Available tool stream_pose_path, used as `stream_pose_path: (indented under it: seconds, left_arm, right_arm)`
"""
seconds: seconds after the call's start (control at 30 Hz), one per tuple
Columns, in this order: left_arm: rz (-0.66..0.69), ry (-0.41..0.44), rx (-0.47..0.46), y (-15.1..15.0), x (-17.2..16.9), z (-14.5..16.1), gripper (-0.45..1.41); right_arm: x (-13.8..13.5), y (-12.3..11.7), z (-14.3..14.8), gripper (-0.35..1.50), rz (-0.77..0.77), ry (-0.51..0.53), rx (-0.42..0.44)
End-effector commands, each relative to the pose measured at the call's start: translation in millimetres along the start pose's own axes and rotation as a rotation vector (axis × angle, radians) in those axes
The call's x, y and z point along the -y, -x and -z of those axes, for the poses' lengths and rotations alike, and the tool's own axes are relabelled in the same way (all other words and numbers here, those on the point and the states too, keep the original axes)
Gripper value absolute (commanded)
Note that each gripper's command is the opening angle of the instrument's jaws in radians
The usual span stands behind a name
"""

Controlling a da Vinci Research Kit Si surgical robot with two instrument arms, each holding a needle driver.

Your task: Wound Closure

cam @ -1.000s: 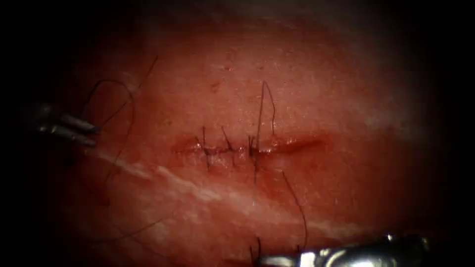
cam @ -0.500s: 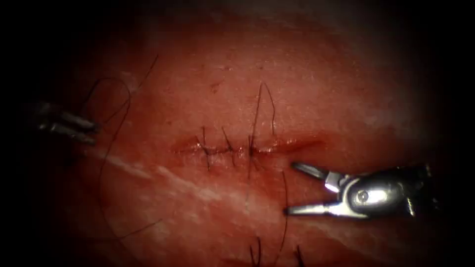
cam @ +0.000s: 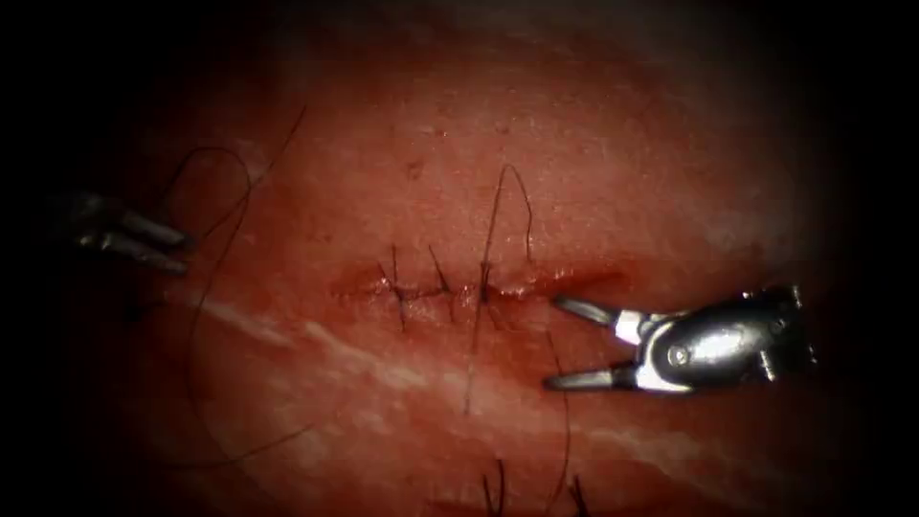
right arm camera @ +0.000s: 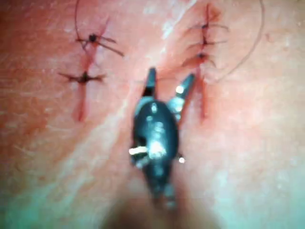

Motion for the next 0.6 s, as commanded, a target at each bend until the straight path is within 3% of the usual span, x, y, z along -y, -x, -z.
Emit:
stream_pose_path:
  seconds: [0.03,0.6]
  left_arm:
    - [0.000,0.002,-0.001,0.3,0.0,-1.0,-0.45]
    - [0.000,0.001,-0.001,0.3,0.1,-1.1,-0.45]
  right_arm:
    - [1.0,0.8,0.0,0.67,-0.004,-0.005,-0.001]
    - [1.0,1.3,1.5,0.61,0.000,-0.023,-0.018]
